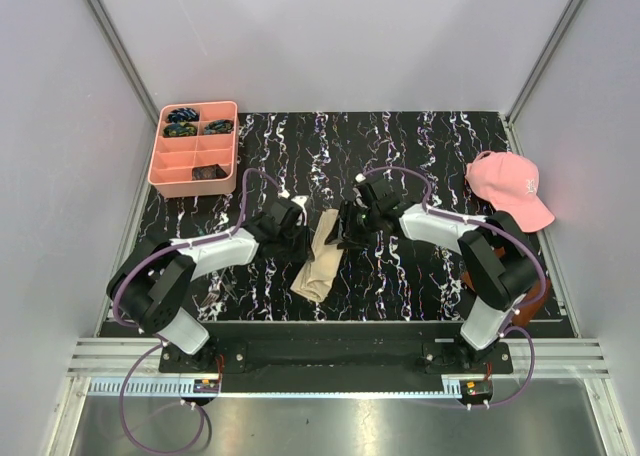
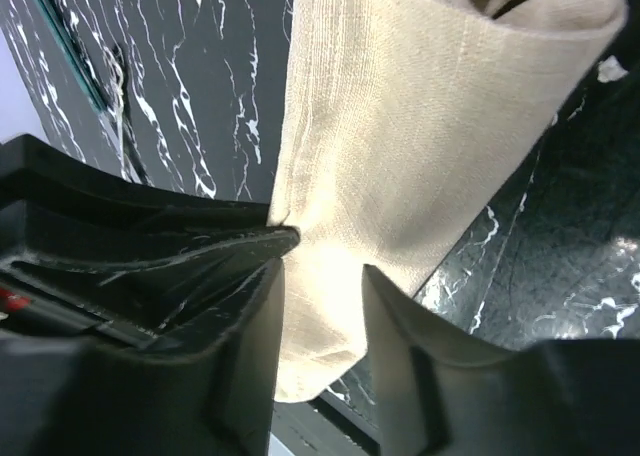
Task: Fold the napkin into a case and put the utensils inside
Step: Fold the 2/3-rectangle-folded napkin at the center of the board.
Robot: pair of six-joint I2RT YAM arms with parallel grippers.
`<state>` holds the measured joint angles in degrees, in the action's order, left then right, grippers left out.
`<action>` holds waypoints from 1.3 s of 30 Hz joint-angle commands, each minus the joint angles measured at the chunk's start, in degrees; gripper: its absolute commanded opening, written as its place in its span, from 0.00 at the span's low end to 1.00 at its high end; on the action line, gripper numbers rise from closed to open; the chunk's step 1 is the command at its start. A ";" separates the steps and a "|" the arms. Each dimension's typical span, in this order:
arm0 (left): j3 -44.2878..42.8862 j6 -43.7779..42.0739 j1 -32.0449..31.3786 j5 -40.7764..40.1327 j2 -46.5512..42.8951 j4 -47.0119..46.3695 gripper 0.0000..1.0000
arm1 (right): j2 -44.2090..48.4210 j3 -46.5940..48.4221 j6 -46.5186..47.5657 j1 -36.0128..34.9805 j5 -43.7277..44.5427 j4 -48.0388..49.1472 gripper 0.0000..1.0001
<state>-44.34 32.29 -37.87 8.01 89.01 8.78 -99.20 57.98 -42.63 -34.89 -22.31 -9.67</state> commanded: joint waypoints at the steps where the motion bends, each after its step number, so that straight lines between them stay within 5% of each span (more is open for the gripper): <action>1: -2.16 -3.47 0.51 3.32 0.20 -4.12 0.16 | -0.99 -0.06 0.53 -0.53 -2.22 6.68 0.38; 11: -4.18 -2.59 0.51 2.01 -0.33 -2.10 0.24 | -8.02 5.12 -0.52 1.32 2.36 9.06 0.22; 23: -1.90 -0.04 -0.71 4.21 -4.45 3.34 0.86 | -11.81 8.12 -0.79 1.85 2.36 9.14 0.19; 34: 5.39 0.93 -1.60 7.11 -9.64 5.47 0.85 | -12.33 7.77 -0.52 1.93 1.65 9.14 0.19; 39: 7.16 0.75 -1.42 4.12 -9.30 4.85 0.68 | -13.21 8.21 0.09 1.85 0.51 9.14 0.19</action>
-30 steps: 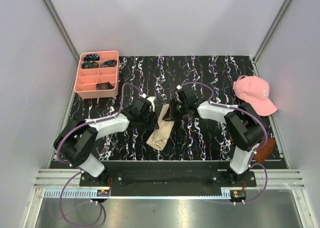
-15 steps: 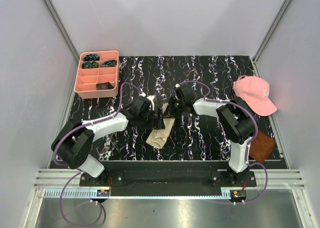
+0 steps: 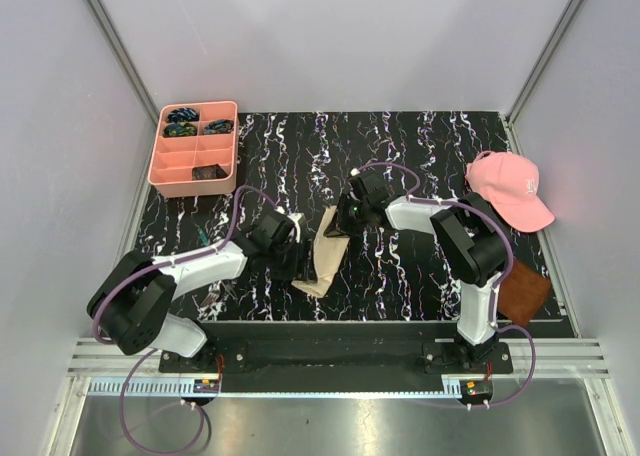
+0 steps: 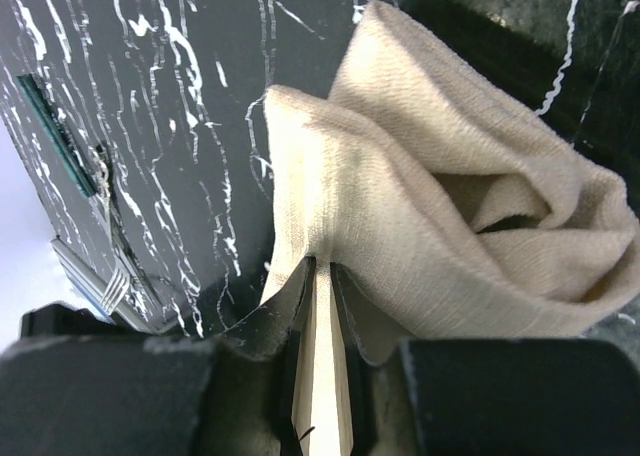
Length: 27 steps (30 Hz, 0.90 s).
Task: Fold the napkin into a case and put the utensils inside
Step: Fold the 2/3-rectangle-folded napkin at the center of the board.
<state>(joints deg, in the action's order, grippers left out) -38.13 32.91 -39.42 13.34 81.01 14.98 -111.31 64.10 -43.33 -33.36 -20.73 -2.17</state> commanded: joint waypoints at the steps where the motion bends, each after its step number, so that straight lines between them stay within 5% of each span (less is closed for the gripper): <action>1: 1.73 0.23 0.31 -1.30 -1.03 -2.75 0.64 | -1.19 2.26 1.05 0.32 -1.59 1.65 0.19; 9: 6.04 3.56 -0.39 1.07 -0.76 -11.20 0.25 | -1.28 3.05 4.83 0.67 -2.21 1.12 0.24; 15: 9.47 13.73 -6.54 -2.95 -3.23 -18.05 0.20 | -0.94 5.25 8.70 0.67 -1.68 -4.41 0.36; 21: 10.62 21.14 -11.55 -7.19 -1.03 -20.87 0.36 | 1.88 3.49 10.46 0.67 0.34 -6.96 0.50; 27: 8.34 20.01 -11.91 -8.16 -3.31 -16.93 0.61 | 2.23 3.40 10.90 0.58 0.78 -7.14 0.52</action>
<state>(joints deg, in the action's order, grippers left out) -28.38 52.27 -50.98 8.32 79.07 -4.25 -111.59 67.26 -34.74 -33.21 -22.37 -7.18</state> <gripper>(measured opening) 0.550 0.508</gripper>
